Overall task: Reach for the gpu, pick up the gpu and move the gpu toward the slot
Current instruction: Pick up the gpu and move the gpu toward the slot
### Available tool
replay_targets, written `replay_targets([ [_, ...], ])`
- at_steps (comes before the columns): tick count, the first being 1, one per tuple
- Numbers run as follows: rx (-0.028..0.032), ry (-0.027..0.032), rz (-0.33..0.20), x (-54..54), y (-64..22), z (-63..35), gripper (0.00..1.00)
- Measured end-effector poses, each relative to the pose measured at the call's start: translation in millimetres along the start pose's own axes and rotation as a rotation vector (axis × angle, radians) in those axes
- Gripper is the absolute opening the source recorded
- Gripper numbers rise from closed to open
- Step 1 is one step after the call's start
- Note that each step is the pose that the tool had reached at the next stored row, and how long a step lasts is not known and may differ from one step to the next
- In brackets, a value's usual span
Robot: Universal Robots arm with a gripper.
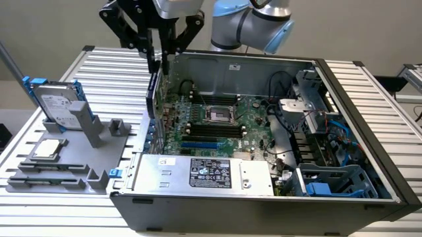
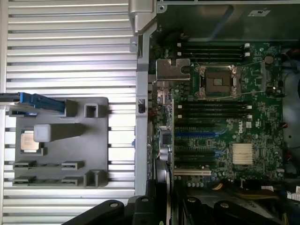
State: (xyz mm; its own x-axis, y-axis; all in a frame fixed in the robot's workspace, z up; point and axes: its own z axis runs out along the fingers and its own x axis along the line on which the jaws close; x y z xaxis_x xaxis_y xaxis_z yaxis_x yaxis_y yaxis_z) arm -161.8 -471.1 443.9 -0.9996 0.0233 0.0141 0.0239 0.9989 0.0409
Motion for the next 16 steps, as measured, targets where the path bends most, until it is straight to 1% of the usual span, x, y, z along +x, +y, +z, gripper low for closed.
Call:
replay_targets([
  [6,0.0001,0.0031,0.0,-27.4,0.8,2.3,0.26],
  [10,0.0002,0.0058,0.0,-45.7,2.7,7.5,0.26],
  [16,0.0002,0.0077,0.0,-72.4,11.0,18.0,0.26],
])
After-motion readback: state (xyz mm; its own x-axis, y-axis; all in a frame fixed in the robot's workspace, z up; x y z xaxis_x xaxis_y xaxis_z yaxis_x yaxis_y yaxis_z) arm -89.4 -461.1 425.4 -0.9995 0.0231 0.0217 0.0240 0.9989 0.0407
